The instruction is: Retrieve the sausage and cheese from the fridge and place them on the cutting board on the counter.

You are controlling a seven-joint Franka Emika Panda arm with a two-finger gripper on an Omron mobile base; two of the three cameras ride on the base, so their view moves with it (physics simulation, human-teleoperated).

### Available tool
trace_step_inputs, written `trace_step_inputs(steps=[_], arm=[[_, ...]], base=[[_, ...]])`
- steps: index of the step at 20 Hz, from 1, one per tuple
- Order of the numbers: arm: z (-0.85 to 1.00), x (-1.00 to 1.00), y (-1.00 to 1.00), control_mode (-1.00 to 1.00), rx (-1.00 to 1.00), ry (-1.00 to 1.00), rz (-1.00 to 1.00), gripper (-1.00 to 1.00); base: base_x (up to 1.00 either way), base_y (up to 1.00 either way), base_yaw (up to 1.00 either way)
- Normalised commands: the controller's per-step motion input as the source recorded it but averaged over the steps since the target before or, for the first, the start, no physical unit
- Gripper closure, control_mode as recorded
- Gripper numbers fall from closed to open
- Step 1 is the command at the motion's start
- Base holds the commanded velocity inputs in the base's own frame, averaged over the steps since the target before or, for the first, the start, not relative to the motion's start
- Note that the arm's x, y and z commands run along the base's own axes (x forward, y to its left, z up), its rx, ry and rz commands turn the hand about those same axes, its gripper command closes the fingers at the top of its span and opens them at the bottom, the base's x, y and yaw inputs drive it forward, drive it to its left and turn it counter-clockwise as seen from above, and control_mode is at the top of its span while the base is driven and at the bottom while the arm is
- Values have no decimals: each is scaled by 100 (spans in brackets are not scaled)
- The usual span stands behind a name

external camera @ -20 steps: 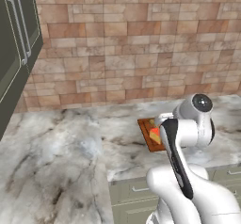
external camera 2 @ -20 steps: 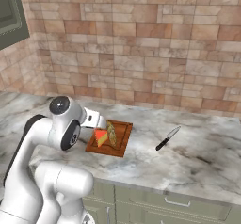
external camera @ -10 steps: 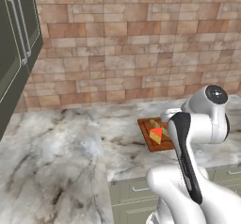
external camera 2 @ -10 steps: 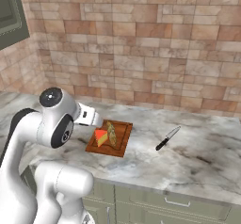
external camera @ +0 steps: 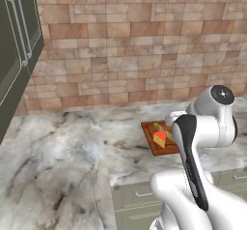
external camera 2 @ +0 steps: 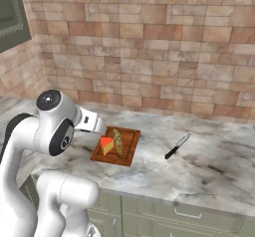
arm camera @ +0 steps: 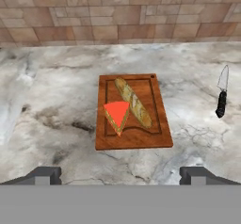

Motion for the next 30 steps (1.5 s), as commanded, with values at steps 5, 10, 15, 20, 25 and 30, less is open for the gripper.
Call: trace_step_inputs(steps=[5, 10, 15, 20, 25, 30], arm=[[0, 0, 0, -100, 0, 0, 0, -100], [0, 0, 0, 100, 0, 0, 0, -100], [0, 0, 0, 100, 0, 0, 0, -100], [0, 0, 0, 100, 0, 0, 0, -100], [0, 0, 0, 100, 0, 0, 0, -100], [0, 0, 0, 100, 0, 0, 0, -100]], base=[[0, 0, 0], [0, 0, 0], [0, 0, 0], [-8, 0, 0], [-64, -17, -5], [-79, -23, -5]])
